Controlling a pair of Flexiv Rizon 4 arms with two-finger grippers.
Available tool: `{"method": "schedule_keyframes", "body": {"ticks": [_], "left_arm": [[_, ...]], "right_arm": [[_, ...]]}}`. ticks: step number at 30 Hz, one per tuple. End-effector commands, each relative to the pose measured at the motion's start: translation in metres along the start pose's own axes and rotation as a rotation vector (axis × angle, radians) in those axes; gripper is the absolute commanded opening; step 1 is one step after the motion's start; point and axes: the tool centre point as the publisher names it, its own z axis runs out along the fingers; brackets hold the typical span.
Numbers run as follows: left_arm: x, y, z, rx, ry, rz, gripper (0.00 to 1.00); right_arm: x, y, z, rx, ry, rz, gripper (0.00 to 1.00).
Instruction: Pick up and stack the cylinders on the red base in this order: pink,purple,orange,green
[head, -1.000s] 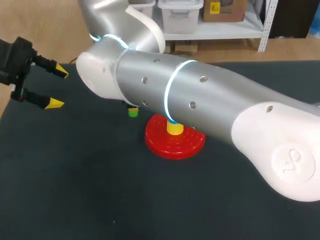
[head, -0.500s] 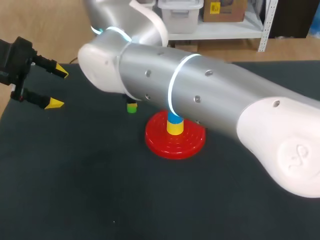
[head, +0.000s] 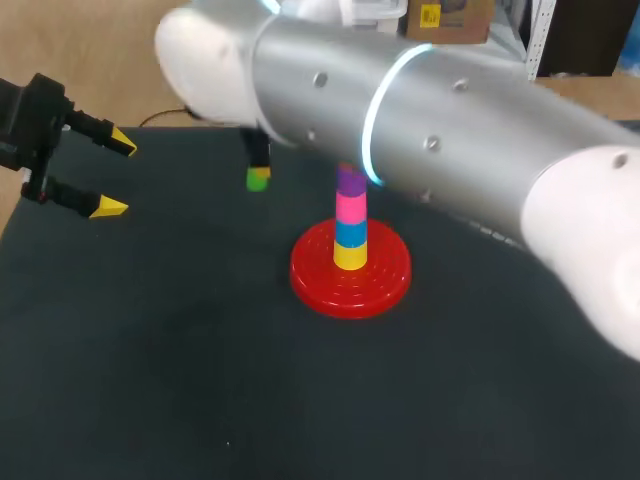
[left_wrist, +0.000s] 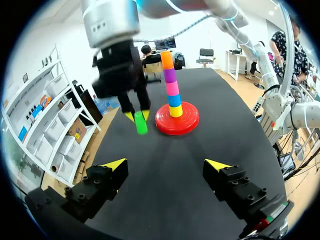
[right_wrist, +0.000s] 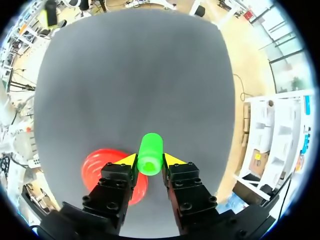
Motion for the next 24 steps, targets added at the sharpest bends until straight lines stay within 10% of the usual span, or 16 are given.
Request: {"method": "schedule_keyframes", "body": {"ticks": [1,24], "left_arm": [[0.001,0.001,0.001,0.001,0.0,0.001,1.0],[0.001,0.001,0.001,0.001,0.0,0.001,1.0]], "right_arm": [[0.015,0.015,-0.042,0.021,-0.028,-0.019,0.0],[0.095,0.035,-0.204,0.052,0.059,-0.117,0.0]]}}
